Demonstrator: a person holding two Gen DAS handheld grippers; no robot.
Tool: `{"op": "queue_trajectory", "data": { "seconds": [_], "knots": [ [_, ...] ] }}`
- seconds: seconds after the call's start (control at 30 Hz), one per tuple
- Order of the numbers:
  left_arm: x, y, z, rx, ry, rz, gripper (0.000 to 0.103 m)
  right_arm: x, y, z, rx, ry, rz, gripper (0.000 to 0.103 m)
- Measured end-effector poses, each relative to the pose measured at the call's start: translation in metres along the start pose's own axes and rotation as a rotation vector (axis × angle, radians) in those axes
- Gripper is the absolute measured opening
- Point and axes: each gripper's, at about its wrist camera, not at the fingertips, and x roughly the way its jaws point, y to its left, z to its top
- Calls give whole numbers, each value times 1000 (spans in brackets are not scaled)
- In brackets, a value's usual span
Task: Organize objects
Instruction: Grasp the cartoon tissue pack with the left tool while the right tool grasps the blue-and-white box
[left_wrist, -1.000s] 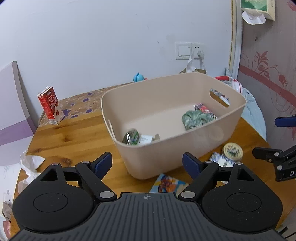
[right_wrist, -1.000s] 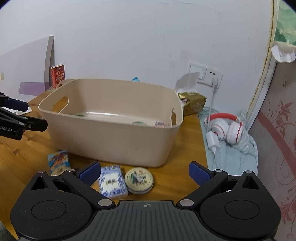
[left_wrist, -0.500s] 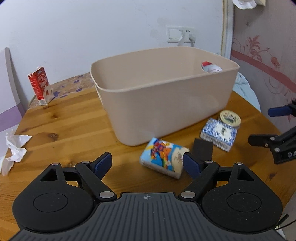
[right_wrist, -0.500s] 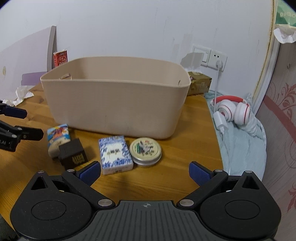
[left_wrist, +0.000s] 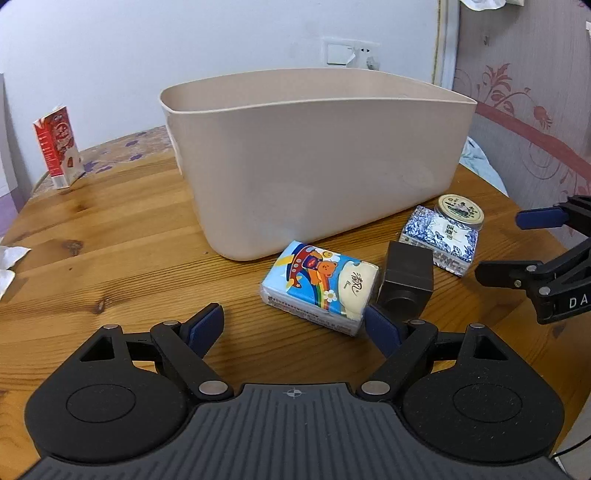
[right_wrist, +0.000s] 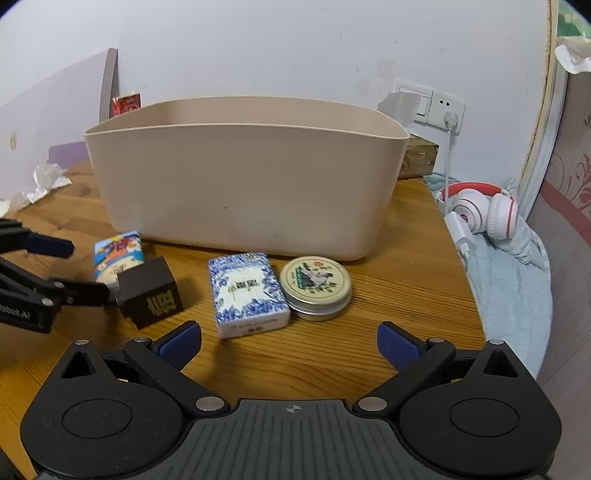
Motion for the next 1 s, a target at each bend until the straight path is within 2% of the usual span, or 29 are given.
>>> {"op": "queue_trajectory", "data": {
  "seconds": [0.1,0.17,0.43,0.6,0.7,0.8,0.87,0.9,1.0],
  "knots": [
    [6,-3,-1,51,-4,1,85,5,4,0,-8,4,7,101],
    [8,-3,-2,57,-15,-6,85,8,8,2,-25,8,8,93],
    [16,-4,3,74,-38,-12,85,19,16,4,-48,27,30,79],
    [19,-4,7,69,-35,-13,85,24,16,7,-30,26,47,78],
    [20,-1,8,33,-25,-17,85,26,17,7,-16,26,58,75],
    [21,1,9,2,-25,-16,78,27,17,7,-11,19,63,66],
    [20,1,9,-1,-28,-16,71,26,17,8,-9,14,60,52],
    [20,2,10,-4,-28,-12,68,26,17,8,-6,13,57,48],
    [19,2,11,-19,-17,-3,66,25,16,9,1,20,57,46]
  ]
}}
